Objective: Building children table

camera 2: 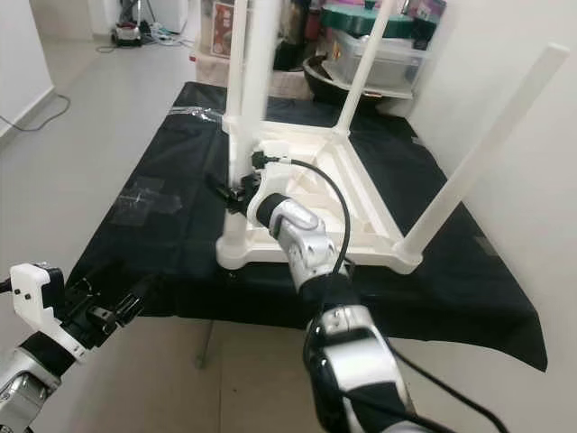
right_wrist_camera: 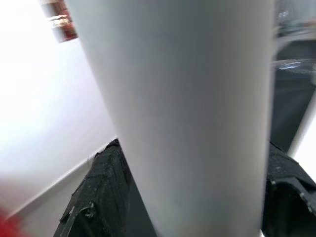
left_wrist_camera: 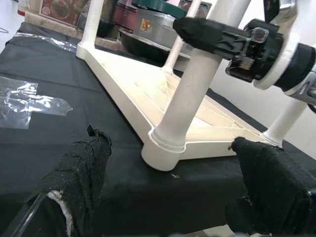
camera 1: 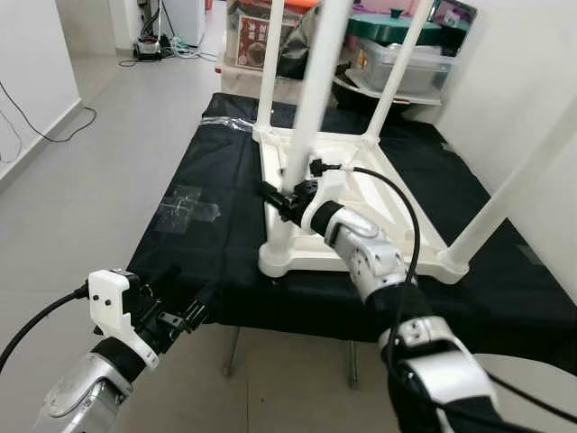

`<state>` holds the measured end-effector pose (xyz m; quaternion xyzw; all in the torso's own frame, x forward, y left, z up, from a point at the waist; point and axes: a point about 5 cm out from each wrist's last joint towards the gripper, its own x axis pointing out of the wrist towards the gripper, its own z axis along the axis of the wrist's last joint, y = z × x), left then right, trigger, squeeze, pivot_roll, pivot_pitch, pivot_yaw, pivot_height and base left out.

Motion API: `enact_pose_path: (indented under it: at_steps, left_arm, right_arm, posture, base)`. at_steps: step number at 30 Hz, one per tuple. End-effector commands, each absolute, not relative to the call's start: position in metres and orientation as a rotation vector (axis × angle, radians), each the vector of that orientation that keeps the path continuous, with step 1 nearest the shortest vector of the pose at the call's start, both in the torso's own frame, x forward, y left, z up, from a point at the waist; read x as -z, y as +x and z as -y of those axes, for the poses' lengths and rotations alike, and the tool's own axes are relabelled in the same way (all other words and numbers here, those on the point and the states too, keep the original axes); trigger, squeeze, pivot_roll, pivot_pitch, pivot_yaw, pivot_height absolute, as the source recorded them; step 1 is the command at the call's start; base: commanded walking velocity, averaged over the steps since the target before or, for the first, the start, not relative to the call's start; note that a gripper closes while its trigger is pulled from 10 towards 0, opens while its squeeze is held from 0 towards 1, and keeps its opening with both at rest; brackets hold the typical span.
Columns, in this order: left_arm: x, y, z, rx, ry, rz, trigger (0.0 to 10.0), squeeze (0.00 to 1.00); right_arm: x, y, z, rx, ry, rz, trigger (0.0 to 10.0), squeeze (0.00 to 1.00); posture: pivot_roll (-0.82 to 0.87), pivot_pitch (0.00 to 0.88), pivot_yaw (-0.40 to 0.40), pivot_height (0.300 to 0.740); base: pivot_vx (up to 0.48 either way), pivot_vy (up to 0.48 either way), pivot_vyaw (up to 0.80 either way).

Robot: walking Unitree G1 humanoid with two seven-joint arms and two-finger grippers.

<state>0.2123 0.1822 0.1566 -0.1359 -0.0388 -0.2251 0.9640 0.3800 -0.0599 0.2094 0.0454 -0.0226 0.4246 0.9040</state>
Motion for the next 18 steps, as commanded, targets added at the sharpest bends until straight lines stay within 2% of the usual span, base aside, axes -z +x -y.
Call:
enact_pose_path:
  at_steps: [1,2,3,4,6,8,10,11,12,14,15,16,18]
  left_arm:
    - [-0.154,0.213,-0.181,0.469,-0.284,0.065,10.0,0.0]
    - [-0.154,0.213,-0.181,0.469,-0.284,0.064,10.0,0.0]
    - [-0.154,0.213,-0.181,0.469,-0.284,0.064,10.0,0.0]
    - [-0.154,0.212,-0.181,0.468,-0.284,0.064,10.0,0.0]
    - [-0.154,0.211,-0.181,0.465,-0.283,0.064,10.0,0.0]
    - [-0.154,0.211,-0.181,0.465,-0.283,0.064,10.0,0.0]
    - [-0.154,0.209,-0.181,0.463,-0.284,0.065,10.0,0.0]
    - [-0.154,0.209,-0.181,0.463,-0.284,0.065,10.0,0.0]
    - [-0.155,0.209,-0.18,0.463,-0.286,0.065,10.0,0.0]
    - [-0.155,0.209,-0.18,0.463,-0.286,0.065,10.0,0.0]
    - [-0.155,0.209,-0.18,0.464,-0.287,0.066,10.0,0.0]
    - [-0.155,0.209,-0.18,0.465,-0.288,0.066,10.0,0.0]
    - [-0.155,0.209,-0.18,0.465,-0.288,0.066,10.0,0.0]
  right_arm:
    - [-0.206,0.378,0.051,-0.961,0.097,0.038,10.0,0.0]
    - [-0.201,0.38,0.048,-0.924,0.093,0.015,8.1,0.0]
    - [-0.201,0.38,0.048,-0.924,0.093,0.015,8.1,0.0]
    - [-0.194,0.384,0.047,-0.813,0.081,-0.032,0.0,0.0]
    - [-0.182,0.392,0.054,-0.571,0.032,-0.115,0.0,0.0]
    - [-0.182,0.392,0.054,-0.571,0.032,-0.115,0.0,0.0]
    - [-0.158,0.398,0.099,-0.031,0.01,-0.265,0.0,0.0]
    - [-0.158,0.398,0.099,-0.031,0.01,-0.265,0.0,0.0]
    - [-0.145,0.392,0.121,0.189,-0.013,-0.321,0.0,0.0]
    - [-0.145,0.392,0.121,0.189,-0.013,-0.321,0.0,0.0]
    - [-0.138,0.385,0.134,0.323,-0.034,-0.345,0.0,0.0]
    - [-0.134,0.376,0.136,0.37,-0.048,-0.346,0.0,0.0]
    - [-0.134,0.376,0.136,0.37,-0.048,-0.346,0.0,0.0]
  posture:
    - [0.19,0.0,-0.181,0.74]
    - [0.19,0.0,-0.181,0.74]
    - [0.19,0.0,-0.181,0.74]
    - [0.2,0.0,-0.187,0.74]
    - [0.2,0.0,-0.187,0.74]
    - [0.2,0.0,-0.187,0.74]
    - [0.19,0.0,-0.181,0.74]
    - [0.19,0.0,-0.181,0.74]
    - [0.19,0.0,-0.179,0.74]
    - [0.19,0.0,-0.179,0.74]
    - [0.18,0.0,-0.174,0.74]
    - [0.18,0.0,-0.17,0.74]
    - [0.18,0.0,-0.17,0.74]
  base:
    - [0.0,0.0,0.0]
    - [0.0,0.0,0.0]
    - [0.0,0.0,0.0]
    - [0.0,0.0,0.0]
    - [0.0,0.0,0.0]
    - [0.0,0.0,0.0]
    - [0.0,0.0,0.0]
    - [0.0,0.0,0.0]
    - [0.0,0.0,0.0]
    - [0.0,0.0,0.0]
    - [0.0,0.0,0.0]
    - [0.0,0.0,0.0]
    - [0.0,0.0,0.0]
